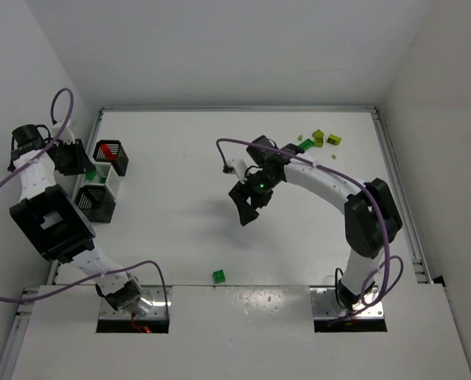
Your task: Sort the legos into containers by color
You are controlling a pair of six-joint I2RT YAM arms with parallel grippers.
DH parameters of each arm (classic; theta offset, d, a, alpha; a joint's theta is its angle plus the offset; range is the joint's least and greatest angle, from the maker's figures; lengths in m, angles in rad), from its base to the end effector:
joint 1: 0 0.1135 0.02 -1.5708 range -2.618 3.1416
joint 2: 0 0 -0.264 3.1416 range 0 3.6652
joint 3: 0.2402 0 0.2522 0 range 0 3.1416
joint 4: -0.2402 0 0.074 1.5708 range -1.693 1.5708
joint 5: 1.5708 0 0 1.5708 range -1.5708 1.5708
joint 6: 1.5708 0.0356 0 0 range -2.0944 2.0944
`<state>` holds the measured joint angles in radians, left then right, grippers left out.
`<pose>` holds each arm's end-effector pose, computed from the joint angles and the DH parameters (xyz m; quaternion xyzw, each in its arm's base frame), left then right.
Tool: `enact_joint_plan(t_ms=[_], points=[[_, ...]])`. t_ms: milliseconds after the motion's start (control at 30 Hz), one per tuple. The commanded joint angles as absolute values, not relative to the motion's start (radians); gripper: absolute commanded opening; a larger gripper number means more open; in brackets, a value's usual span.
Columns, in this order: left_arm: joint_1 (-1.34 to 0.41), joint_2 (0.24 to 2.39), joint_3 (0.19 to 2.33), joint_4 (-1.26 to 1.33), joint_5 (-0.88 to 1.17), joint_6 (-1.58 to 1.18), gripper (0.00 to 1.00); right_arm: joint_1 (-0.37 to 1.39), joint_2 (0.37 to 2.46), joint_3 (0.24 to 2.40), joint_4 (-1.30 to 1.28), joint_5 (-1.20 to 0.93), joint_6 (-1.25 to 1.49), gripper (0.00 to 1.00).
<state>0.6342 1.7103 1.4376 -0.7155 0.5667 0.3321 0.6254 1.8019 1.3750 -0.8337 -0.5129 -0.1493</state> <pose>0.3062 0.2015 0.2799 -0.0590 0.9213 -0.1090 0.3686 0.2819 0.2251 0.2237 -0.3973 0.8701 0.2788 0.0861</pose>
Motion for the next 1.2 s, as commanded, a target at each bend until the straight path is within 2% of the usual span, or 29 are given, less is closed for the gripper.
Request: enact_joint_plan(t_ms=[0, 33, 167, 267, 433, 500, 633, 700, 733, 867, 967, 1167], points=[[0.62, 1.713, 1.48, -0.69, 0.569, 0.324, 0.28, 0.647, 1.784, 1.364, -0.81, -0.482, -0.172, 0.82], [0.62, 1.723, 1.48, -0.681, 0.569, 0.324, 0.31, 0.656, 1.784, 1.364, -0.81, -0.473, -0.172, 0.82], [0.609, 1.723, 1.48, -0.672, 0.569, 0.333, 0.55, 0.684, 1.784, 1.344, -0.801, -0.451, -0.172, 0.82], [0.6, 1.703, 1.47, -0.658, 0.58, 0.344, 0.62, 0.693, 1.784, 1.333, -0.781, -0.427, -0.172, 0.82], [0.589, 1.608, 1.448, -0.679, 0.676, 0.476, 0.62, 0.689, 1.773, 1.313, -0.733, -0.397, -0.118, 0.82], [0.555, 1.513, 1.422, -0.791, 0.732, 0.59, 0.6, 0.655, 1.773, 1.299, -0.704, -0.367, -0.022, 0.82], [0.367, 1.303, 1.266, -1.098, 0.752, 0.998, 0.6, 0.557, 1.752, 1.241, -0.634, -0.321, 0.092, 0.82], [0.281, 1.188, 1.165, -1.134, 0.738, 1.04, 0.6, 0.5, 1.752, 1.241, -0.634, -0.291, 0.121, 0.83], [0.177, 1.075, 1.064, -1.134, 0.723, 1.04, 0.62, 0.43, 1.776, 1.241, -0.634, -0.307, 0.121, 0.83], [-0.107, 0.905, 0.905, -1.124, 0.71, 1.005, 0.68, 0.267, 1.854, 1.266, -0.663, -0.425, 0.13, 0.83], [-0.281, 0.877, 0.861, -1.144, 0.663, 1.014, 0.68, 0.19, 1.855, 1.266, -0.673, -0.449, 0.118, 0.83], [-0.602, 1.014, 0.874, -1.135, 0.608, 1.149, 0.68, 0.12, 1.812, 1.266, -0.673, -0.471, 0.109, 0.83]])
